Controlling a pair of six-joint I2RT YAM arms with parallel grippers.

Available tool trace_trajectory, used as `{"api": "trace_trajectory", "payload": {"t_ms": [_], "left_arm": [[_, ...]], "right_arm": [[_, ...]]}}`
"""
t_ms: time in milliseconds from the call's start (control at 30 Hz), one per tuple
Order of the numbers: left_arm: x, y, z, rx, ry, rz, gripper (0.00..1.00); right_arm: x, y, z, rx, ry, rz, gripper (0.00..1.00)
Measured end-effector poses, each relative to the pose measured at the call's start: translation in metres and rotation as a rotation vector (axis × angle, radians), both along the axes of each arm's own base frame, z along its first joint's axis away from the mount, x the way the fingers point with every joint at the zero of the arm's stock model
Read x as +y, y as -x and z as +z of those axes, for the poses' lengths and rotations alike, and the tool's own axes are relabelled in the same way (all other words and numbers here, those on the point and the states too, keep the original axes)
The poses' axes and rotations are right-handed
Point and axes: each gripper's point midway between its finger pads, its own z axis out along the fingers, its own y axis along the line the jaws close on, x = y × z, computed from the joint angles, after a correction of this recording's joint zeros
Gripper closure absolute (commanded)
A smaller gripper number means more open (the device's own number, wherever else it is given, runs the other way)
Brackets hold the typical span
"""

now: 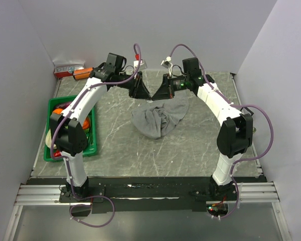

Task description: Remove the brooch from the garment

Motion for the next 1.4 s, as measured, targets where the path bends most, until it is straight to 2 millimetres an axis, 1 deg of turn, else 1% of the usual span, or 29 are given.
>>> {"api": "trace_trajectory", "payload": {"t_ms": [367, 633, 933, 1200, 1233, 1367, 1400], "left_arm": [[0.002, -0.003, -0.002, -0.053, -0.017, 0.000, 0.80], [0.006, -0.004, 0.002, -0.115, -0.035, -0.004, 0.80], [0.010, -0.002, 0.005, -0.149, -0.074, -0.006, 0.78], [0.011, -0.003, 0.005, -0.115, -0.082, 0.018, 0.85], [0.012, -0.003, 0.004, -0.112, -0.082, 0.019, 0.85], [0.012, -0.003, 0.003, -0.107, -0.085, 0.024, 0.77], [0.013, -0.004, 0.003, -0.108, -0.087, 0.026, 0.76]], "right_arm": [[0.000, -0.001, 0.000, 0.009, 0.002, -0.009, 1.00], [0.004, -0.001, 0.005, 0.012, -0.018, -0.002, 1.00], [0.006, 0.001, 0.007, 0.009, -0.024, 0.011, 1.00], [0.007, 0.001, 0.006, 0.000, -0.021, 0.008, 1.00], [0.007, 0.001, 0.006, 0.000, -0.021, 0.008, 1.00], [0.007, 0.000, 0.006, -0.001, -0.019, 0.005, 1.00], [0.007, -0.001, 0.005, -0.002, -0.017, 0.002, 1.00]]}}
